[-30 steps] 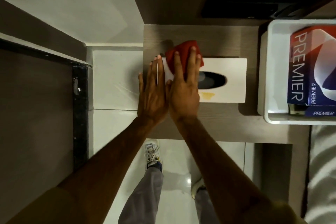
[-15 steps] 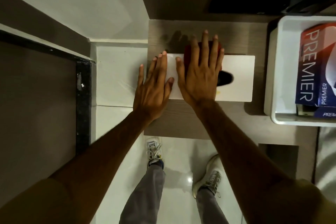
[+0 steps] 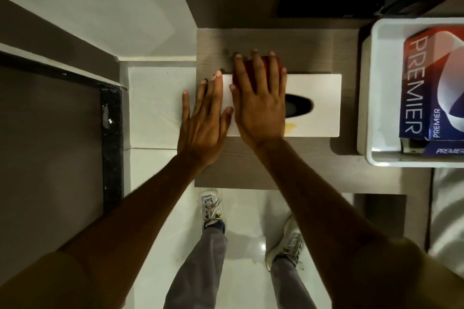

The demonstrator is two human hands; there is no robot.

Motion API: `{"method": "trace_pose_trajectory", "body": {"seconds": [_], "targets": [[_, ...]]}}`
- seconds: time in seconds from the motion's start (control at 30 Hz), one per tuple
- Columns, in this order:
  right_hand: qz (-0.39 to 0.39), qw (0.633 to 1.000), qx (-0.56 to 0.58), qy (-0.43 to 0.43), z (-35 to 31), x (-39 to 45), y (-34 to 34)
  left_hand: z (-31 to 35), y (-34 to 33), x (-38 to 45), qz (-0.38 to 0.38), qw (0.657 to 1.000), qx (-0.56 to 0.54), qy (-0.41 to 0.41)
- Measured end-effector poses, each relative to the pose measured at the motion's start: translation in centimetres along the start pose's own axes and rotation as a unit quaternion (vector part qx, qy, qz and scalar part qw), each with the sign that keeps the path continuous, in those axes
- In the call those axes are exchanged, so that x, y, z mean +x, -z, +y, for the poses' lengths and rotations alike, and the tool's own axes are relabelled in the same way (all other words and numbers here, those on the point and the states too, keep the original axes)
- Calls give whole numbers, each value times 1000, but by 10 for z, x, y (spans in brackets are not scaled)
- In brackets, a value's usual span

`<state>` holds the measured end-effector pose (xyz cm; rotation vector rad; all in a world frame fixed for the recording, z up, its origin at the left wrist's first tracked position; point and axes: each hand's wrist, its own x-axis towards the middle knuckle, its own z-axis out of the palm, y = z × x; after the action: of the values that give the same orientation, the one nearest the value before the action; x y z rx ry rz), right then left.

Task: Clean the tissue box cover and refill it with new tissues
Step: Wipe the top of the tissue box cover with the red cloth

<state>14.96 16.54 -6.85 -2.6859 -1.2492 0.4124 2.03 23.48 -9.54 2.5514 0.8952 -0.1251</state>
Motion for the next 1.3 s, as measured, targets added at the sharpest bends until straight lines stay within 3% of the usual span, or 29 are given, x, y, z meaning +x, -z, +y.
{"method": "trace_pose_trajectory", "body": {"seconds": [0.07, 0.13, 0.33, 0.53, 0.63, 0.77, 0.9, 1.0, 1.07, 1.17, 1.23, 1.3], "targets": [[-28, 997, -12, 71, 17, -1, 4, 1, 1, 0, 3, 1000, 0, 9], [-43, 995, -5, 90, 46, -2, 13, 4, 2, 0, 8, 1000, -7, 21], [-28, 993, 101, -59, 101, -21, 36, 3, 1, 0, 1, 999, 37, 29], [28, 987, 102, -124, 40, -66, 5, 3, 1, 1, -2, 999, 43, 27], [26, 996, 66, -44, 4, -75, -14, 4, 2, 3, -13, 998, 60, 32], [19, 998, 6, 67, 40, -82, -9, 6, 5, 1, -17, 997, 65, 35], [45, 993, 49, -96, 82, -85, 7, 7, 6, 1, -13, 997, 63, 32], [59, 978, 56, -193, 49, -74, 2, 6, 8, 1, -7, 997, 71, 27], [44, 986, 63, -147, 19, -66, -3, 5, 8, 2, -7, 996, 89, 28], [4, 999, 36, 20, 12, -67, -7, 7, 7, 2, -4, 993, 112, 38], [7, 998, 68, 17, 34, -69, -2, 7, 6, 1, -3, 994, 105, 42], [31, 991, 110, -74, 54, -72, 6, 7, 7, 0, 0, 995, 96, 39]]}}
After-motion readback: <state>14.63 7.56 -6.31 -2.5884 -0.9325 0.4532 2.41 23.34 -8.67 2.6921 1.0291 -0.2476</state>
